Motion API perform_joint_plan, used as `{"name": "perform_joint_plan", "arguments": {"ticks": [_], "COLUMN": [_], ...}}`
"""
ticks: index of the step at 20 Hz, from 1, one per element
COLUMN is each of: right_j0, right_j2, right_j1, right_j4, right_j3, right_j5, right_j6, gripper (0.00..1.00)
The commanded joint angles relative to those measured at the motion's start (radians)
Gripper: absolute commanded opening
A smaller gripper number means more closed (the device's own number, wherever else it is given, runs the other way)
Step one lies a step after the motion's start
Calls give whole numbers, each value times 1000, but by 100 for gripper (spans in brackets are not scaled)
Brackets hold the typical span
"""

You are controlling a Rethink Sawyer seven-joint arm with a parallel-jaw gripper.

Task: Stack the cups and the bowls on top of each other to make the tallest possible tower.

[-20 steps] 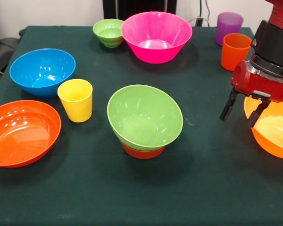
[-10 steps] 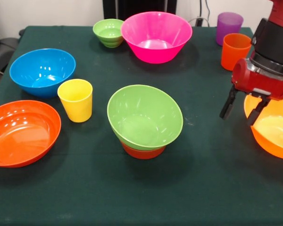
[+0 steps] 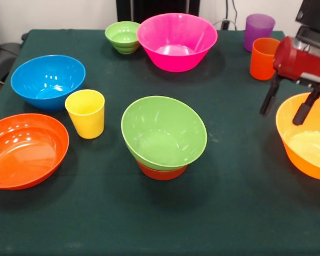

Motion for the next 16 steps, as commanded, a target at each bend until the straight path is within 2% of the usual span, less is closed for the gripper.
{"name": "perform_joint_plan", "arguments": {"ticks": [1,8,16], "right_j0": [-23,-12,-13], "right_j2": [110,110,123], "right_j1": [-2,8,-18], "right_j4": [9,4,-11], "right_j3": [66,87,171], "right_j5": [79,44,-25], "right_j6": [101,124,116], "gripper": [100,100,100]}}
